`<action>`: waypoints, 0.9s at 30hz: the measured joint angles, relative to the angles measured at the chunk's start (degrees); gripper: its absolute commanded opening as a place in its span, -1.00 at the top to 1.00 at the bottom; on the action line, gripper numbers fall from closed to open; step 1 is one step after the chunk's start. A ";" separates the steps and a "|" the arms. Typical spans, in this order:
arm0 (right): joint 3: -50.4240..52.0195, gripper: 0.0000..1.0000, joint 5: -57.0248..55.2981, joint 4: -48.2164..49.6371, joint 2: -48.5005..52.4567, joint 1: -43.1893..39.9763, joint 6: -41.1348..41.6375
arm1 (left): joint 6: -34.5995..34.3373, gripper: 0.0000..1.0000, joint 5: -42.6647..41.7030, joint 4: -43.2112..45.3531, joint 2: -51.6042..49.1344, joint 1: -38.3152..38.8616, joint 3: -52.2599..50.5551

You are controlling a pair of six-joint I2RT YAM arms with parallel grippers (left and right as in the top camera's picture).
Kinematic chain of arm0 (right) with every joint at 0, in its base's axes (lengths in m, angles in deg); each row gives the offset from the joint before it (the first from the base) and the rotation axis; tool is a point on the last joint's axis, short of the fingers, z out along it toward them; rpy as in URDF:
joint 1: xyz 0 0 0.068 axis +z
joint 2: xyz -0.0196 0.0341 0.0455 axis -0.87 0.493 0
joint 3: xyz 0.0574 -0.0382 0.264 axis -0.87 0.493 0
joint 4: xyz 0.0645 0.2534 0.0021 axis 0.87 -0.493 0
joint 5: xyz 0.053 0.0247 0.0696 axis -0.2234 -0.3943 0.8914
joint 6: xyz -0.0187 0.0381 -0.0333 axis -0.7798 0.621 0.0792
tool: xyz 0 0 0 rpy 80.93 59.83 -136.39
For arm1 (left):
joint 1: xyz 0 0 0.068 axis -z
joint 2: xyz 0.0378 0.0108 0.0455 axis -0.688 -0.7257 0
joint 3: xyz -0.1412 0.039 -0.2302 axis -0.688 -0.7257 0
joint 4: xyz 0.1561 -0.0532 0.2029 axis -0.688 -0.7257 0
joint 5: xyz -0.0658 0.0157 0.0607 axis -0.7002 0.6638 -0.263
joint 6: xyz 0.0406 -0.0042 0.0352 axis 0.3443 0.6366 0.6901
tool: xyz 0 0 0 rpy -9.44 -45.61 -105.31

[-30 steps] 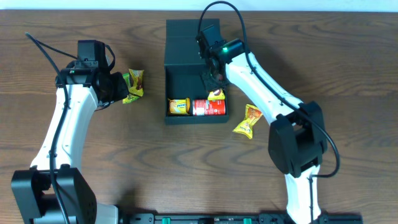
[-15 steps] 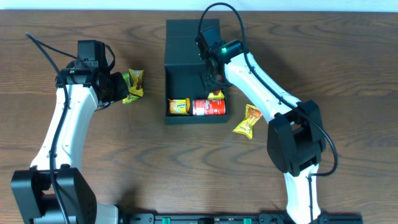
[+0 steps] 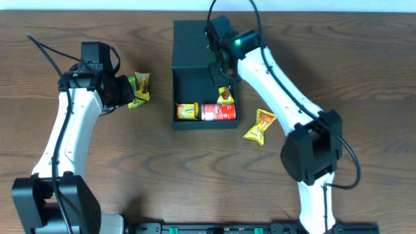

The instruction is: Pack container

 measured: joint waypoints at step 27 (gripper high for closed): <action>30.67 0.36 9.55 -0.76 -8.09 -15.76 5.97 | 0.00 0.14 0.02 0.92 0.00 0.00 0.00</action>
